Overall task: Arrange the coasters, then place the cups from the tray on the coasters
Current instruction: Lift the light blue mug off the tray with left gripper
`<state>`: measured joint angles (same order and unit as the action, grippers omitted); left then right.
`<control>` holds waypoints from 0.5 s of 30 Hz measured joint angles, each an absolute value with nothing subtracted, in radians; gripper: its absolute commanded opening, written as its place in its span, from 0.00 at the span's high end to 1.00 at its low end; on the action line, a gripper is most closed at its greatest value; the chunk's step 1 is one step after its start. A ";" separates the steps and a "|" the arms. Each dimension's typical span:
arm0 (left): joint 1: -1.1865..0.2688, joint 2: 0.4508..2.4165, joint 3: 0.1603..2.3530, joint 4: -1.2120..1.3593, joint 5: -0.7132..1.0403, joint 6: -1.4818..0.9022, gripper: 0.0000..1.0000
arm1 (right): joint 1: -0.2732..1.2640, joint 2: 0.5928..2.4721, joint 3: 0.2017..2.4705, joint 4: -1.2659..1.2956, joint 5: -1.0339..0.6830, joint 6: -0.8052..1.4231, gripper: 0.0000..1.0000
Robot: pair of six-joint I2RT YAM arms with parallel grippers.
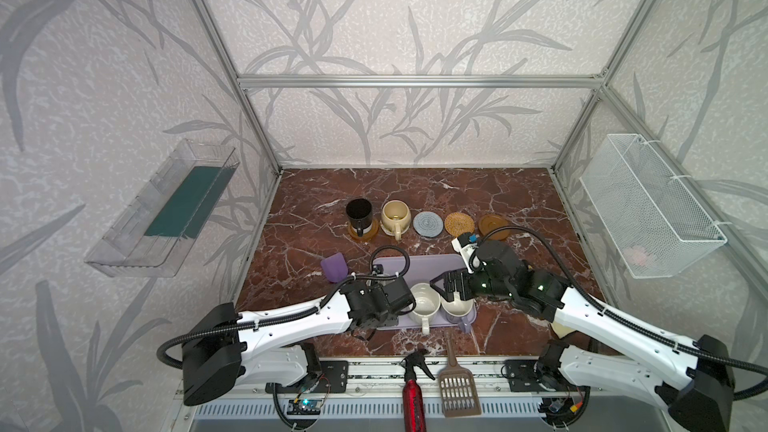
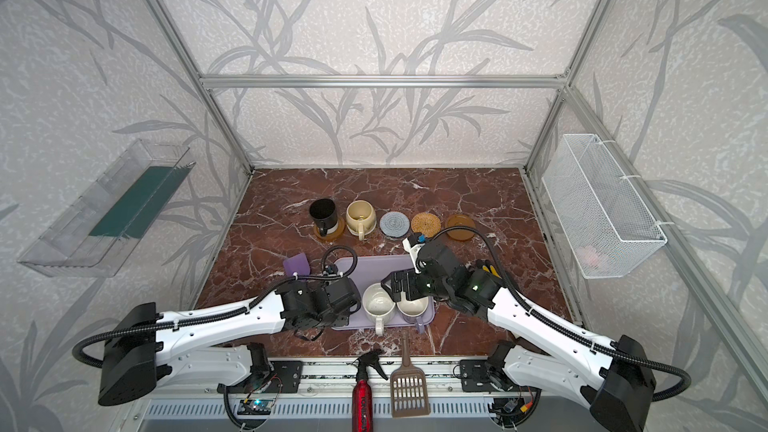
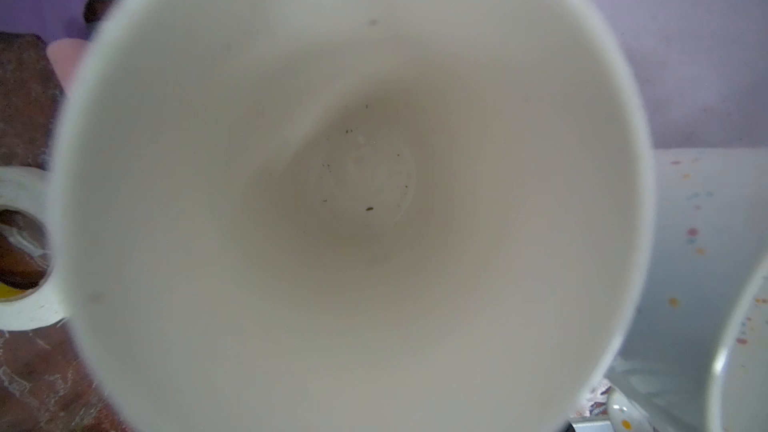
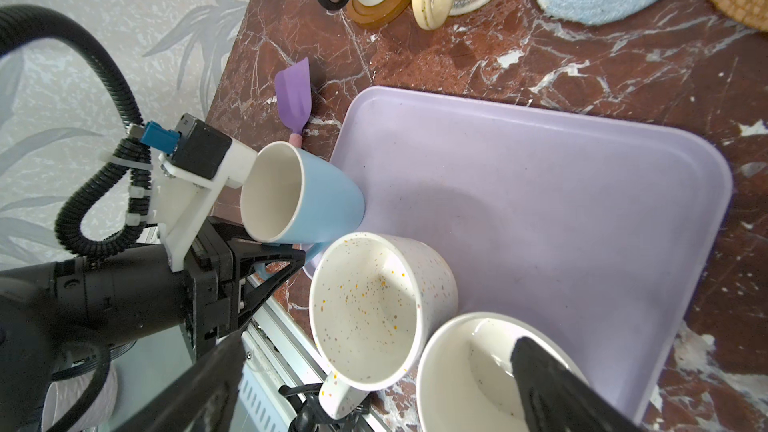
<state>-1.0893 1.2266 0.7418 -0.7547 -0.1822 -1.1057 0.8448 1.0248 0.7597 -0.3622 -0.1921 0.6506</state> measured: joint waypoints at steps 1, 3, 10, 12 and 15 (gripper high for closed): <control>-1.089 1.227 0.741 -0.754 -0.184 -1.105 0.75 | 0.845 1.025 0.759 -0.362 -0.192 0.654 0.01; -1.089 1.232 0.741 -0.754 -0.186 -1.099 0.79 | 0.845 1.025 0.756 -0.361 -0.192 0.657 0.00; -1.089 1.242 0.741 -0.754 -0.195 -1.092 0.83 | 0.845 1.025 0.748 -0.347 -0.192 0.661 0.01; -1.089 1.242 0.741 -0.757 -0.207 -1.090 0.88 | 0.845 1.025 0.748 -0.341 -0.192 0.661 0.00; -1.089 1.243 0.744 -0.764 -0.220 -1.087 0.93 | 0.845 1.025 0.741 -0.330 -0.193 0.660 0.01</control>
<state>-1.0893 1.2430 0.7437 -0.7639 -0.2199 -1.0866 0.8448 1.0248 0.7406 -0.3302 -0.1928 0.6601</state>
